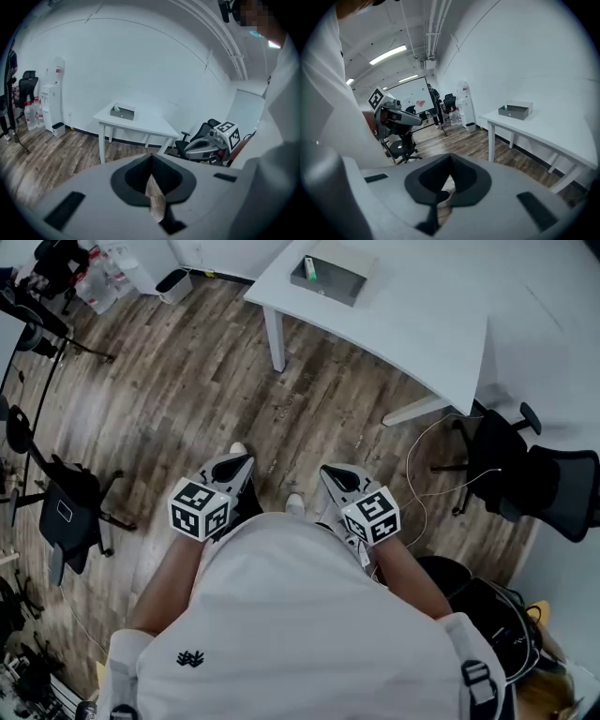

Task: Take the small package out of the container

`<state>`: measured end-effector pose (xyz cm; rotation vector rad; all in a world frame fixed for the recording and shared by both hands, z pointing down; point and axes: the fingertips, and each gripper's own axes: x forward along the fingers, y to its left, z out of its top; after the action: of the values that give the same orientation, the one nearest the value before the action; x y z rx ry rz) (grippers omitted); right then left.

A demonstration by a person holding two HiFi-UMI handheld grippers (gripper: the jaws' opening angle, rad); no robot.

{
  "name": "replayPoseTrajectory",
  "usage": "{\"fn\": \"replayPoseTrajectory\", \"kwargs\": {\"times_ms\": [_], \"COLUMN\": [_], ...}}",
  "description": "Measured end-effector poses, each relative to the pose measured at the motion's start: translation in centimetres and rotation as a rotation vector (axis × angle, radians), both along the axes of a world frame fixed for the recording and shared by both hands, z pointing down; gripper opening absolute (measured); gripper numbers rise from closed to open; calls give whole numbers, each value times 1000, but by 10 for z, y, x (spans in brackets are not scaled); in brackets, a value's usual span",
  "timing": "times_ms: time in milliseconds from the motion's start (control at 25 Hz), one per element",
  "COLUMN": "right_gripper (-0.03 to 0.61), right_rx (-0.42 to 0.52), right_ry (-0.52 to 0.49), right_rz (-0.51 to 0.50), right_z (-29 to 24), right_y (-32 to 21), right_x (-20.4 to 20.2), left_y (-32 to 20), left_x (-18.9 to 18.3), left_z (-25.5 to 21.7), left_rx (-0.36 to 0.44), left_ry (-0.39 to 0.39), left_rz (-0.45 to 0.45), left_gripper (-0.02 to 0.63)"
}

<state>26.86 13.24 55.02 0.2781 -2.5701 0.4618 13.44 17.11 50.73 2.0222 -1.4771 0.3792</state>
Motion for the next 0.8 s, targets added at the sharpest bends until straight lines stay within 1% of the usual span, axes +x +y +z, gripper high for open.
{"fn": "replayPoseTrajectory", "kwargs": {"times_ms": [160,360,640,800], "right_gripper": [6,9,11,12], "right_rx": [-11,2,27,60], "right_ry": [15,17,-8,-14], "right_rz": [43,106,225,270], "right_z": [5,-4,-12,-16], "right_y": [-19,-44,-96,-119], "right_x": [-19,-67,-145,-181], "left_y": [-27,-59,-93,-100], "left_x": [-20,-66,-138,-177], "left_z": [3,-1,-7,-4], "left_rx": [20,36,68,71], "left_ry": [22,60,7,1], "left_rz": [36,92,203,230], "left_gripper": [8,8,8,8]}}
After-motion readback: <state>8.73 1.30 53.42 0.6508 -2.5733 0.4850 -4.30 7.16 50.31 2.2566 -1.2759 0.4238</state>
